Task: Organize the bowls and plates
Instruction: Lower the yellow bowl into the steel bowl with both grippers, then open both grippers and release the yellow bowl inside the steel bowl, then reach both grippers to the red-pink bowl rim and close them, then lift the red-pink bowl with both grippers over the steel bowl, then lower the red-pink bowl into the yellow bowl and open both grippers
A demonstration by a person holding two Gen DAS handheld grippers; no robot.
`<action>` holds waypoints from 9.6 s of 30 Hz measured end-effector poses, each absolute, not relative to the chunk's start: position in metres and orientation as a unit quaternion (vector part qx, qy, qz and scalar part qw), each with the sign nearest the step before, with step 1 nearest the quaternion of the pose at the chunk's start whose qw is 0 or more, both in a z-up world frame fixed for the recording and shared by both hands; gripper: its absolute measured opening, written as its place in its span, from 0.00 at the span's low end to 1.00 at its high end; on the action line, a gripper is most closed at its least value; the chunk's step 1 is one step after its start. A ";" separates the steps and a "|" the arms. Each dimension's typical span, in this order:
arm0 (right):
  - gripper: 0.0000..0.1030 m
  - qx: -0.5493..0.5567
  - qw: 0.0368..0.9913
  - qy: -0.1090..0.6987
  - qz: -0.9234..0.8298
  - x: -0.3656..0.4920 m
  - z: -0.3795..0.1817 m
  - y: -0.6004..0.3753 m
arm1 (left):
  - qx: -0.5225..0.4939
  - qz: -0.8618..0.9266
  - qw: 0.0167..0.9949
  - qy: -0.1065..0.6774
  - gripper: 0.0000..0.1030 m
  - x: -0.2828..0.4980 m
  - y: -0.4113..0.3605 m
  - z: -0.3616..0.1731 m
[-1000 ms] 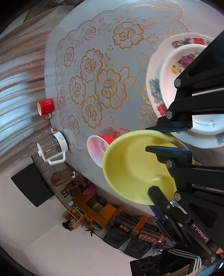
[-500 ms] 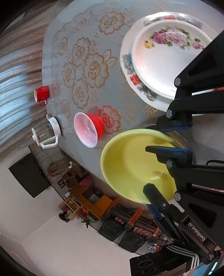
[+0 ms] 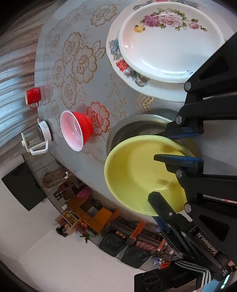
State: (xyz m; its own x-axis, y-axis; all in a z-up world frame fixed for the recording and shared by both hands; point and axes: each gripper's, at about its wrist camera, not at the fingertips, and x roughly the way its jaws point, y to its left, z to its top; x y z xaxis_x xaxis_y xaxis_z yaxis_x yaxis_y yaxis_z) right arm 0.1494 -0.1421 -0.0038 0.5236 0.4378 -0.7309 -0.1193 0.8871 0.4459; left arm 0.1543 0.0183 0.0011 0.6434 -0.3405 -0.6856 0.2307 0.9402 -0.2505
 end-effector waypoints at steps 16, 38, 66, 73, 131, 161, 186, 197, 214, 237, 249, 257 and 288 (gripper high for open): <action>0.15 0.140 0.847 0.490 0.151 0.168 -0.023 -0.126 | -0.052 -0.137 0.895 0.422 0.26 0.173 0.019 -0.030; 0.19 0.097 0.844 0.511 0.130 0.180 -0.026 -0.113 | -0.055 -0.135 0.891 0.430 0.45 0.171 0.021 -0.027; 0.22 0.163 0.849 0.480 0.150 0.157 -0.017 -0.138 | -0.045 -0.123 0.912 0.388 0.83 0.154 0.019 -0.005; 0.23 0.180 0.853 0.465 0.154 0.152 -0.007 -0.149 | -0.031 -0.107 0.921 0.374 0.91 0.153 0.016 0.008; 0.32 0.220 0.833 0.502 0.076 0.372 -0.031 -0.199 | -0.113 -0.112 0.903 0.400 0.98 0.258 0.068 0.020; 0.13 0.178 0.835 0.512 0.095 0.368 -0.047 -0.193 | -0.009 -0.160 0.869 0.468 0.32 0.401 -0.036 -0.028; 0.08 0.235 0.845 0.467 0.109 0.314 -0.013 -0.195 | 0.010 -0.184 0.892 0.412 0.19 0.330 -0.029 0.007; 0.08 0.229 0.873 0.414 0.122 0.248 0.014 -0.180 | -0.031 -0.180 0.911 0.369 0.19 0.266 -0.006 0.027; 0.10 0.234 0.890 0.368 0.135 0.168 0.024 -0.163 | -0.079 -0.177 0.919 0.345 0.19 0.190 0.015 0.027; 0.11 0.243 0.877 0.385 0.152 0.134 0.011 -0.151 | -0.093 -0.165 0.916 0.355 0.20 0.153 0.032 0.015; 0.12 0.241 0.865 0.412 0.153 0.129 -0.002 -0.140 | -0.101 -0.155 0.915 0.360 0.20 0.145 0.039 0.008; 0.12 0.242 0.860 0.424 0.151 0.130 -0.008 -0.136 | -0.103 -0.152 0.909 0.375 0.21 0.148 0.040 -0.003; 0.24 0.227 0.840 0.470 0.148 0.147 -0.017 -0.127 | -0.096 -0.131 0.910 0.383 0.55 0.157 0.045 -0.005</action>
State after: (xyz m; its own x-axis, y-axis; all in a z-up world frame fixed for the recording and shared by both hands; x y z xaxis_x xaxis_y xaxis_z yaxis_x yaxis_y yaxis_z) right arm 0.1469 -0.1274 -0.0168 0.5137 0.4625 -0.7226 -0.0359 0.8531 0.5205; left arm 0.1567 0.0450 -0.0047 0.6730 -0.3118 -0.6707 0.1651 0.9473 -0.2746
